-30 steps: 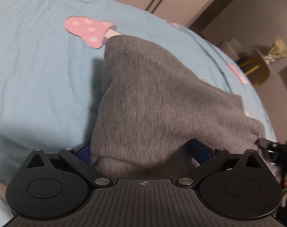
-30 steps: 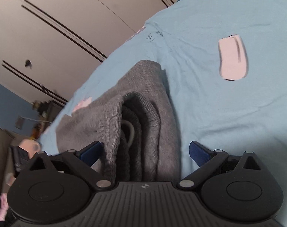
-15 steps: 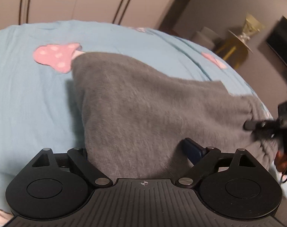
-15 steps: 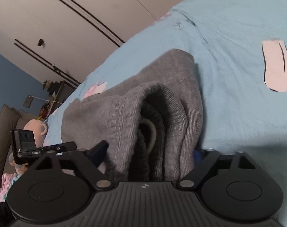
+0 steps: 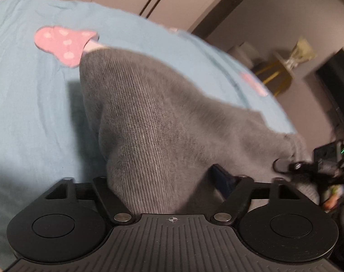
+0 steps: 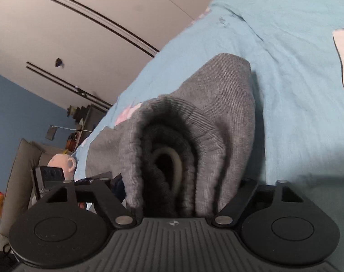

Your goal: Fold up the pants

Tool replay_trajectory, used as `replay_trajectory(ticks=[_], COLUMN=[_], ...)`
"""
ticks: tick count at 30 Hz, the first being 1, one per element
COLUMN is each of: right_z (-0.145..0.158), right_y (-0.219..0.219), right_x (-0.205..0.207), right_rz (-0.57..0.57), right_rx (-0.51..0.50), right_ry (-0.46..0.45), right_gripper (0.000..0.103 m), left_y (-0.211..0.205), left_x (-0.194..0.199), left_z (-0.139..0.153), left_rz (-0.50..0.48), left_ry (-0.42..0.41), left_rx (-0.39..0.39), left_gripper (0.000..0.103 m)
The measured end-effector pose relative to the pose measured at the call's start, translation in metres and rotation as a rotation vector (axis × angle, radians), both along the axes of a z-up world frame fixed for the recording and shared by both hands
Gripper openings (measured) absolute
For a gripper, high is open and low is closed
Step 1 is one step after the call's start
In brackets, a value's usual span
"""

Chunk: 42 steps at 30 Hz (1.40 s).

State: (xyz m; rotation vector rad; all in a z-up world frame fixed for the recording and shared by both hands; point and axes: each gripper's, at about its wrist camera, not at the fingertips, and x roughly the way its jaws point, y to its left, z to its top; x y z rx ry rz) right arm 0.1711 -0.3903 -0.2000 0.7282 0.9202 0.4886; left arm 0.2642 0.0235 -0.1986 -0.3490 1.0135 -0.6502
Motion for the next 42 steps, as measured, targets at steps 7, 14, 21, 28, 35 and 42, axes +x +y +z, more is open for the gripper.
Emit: replay_trajectory(ticks=[7,14,21,28,35,42], right_z=[-0.006,-0.003,-0.002,0.011,0.032,0.071], right_y=[0.005,0.015,0.023,0.047,0.068,0.077], right_x=[0.014,0.016,0.019,0.019,0.007,-0.006], right_rz=[0.026,0.074,0.092,0.083,0.002,-0.062], right_rx=[-0.022,-0.067,-0.090,-0.268,-0.392,-0.365], right_ry=[0.047,0.025,0.014,0.026,-0.001,-0.106], right_gripper=[0.077,0.086,0.092,0.084,0.066,0.058], left_y=[-0.026,-0.022,-0.019,-0.015,-0.011,-0.007], left_x=[0.003,0.005,0.003,0.005,-0.002,-0.011], left_z=[0.005,0.004,0.003,0.000,0.020,0.053], left_rz=[-0.060,-0.022,-0.009,-0.025,0.030,0.081], left_ry=[-0.017,0.003,0.000,-0.002,-0.030,-0.157], left_rx=[0.069,0.070,0.066,0.043,0.060,0.079], left_gripper=[0.103,0.101,0.096,0.098,0.047,0.028])
